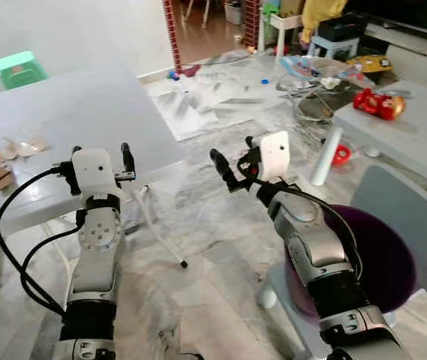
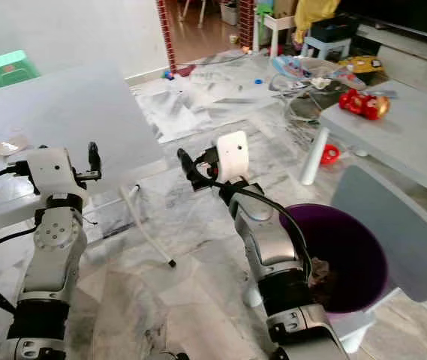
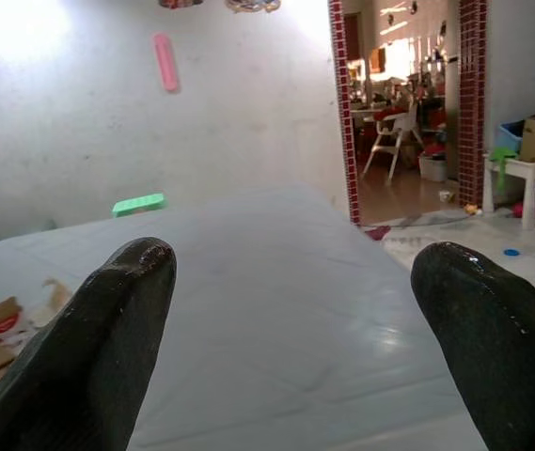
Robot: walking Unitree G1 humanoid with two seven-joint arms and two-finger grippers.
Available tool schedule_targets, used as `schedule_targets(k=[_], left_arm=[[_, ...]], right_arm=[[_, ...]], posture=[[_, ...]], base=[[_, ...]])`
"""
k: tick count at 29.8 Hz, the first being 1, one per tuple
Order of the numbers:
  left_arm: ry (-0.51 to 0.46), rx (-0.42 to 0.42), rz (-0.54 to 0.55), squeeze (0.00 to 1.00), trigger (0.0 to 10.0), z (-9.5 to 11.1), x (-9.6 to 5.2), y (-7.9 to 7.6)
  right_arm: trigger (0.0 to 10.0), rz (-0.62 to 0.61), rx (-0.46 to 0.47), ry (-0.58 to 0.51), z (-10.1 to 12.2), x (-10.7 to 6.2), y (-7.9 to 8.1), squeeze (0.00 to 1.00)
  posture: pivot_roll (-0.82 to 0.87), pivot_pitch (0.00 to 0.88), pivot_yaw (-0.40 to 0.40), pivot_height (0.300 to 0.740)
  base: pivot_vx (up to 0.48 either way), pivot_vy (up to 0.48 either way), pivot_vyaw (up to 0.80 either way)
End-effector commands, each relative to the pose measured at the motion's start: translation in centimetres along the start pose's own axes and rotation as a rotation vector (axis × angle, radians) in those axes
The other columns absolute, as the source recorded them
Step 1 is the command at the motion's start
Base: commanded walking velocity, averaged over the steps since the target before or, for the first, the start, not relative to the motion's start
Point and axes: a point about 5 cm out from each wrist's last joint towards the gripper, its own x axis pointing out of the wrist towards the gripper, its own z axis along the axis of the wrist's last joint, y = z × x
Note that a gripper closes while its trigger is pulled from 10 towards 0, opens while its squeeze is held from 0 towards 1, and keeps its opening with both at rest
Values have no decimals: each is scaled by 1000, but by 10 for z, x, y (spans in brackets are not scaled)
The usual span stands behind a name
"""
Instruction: Picking trash to rubbish bin
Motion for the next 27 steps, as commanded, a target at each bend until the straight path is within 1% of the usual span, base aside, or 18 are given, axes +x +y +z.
schedule_targets(k=[1, 6, 15, 18, 21, 25, 27], left_arm=[[18, 8, -1, 0, 10000, -2, 3, 1], [11, 0, -5, 0, 10000, 3, 6, -1], [9, -1, 10, 0, 10000, 5, 8, -1], [-9, 18, 2, 0, 10000, 7, 7, -3], [-13, -1, 13, 0, 10000, 9, 7, -5], [-16, -2, 21, 0, 10000, 10, 8, -6], [-18, -5, 26, 0, 10000, 11, 8, -6]], right_arm=[[10000, 41, 19, -29, 5, 11, 16, 0], [10000, 68, 17, -61, 11, 17, 29, 0], [10000, 64, 23, -72, 12, 20, 29, 0], [10000, 62, 19, -76, 13, 20, 27, 0], [10000, 60, 13, -80, 15, 22, 25, 0], [10000, 62, 11, -86, 16, 22, 25, 0], [10000, 65, 9, -88, 16, 23, 25, 0]], posture=[[37, 0, 85, 740], [45, 0, 84, 740], [45, 0, 87, 740], [44, 0, 85, 740], [44, 0, 81, 740], [45, 0, 77, 740], [45, 0, 75, 740]], base=[[0, 480, 0], [0, 480, 0], [0, 480, 0], [0, 0, 0], [0, 0, 0], [0, 0, 0], [0, 0, 519]])
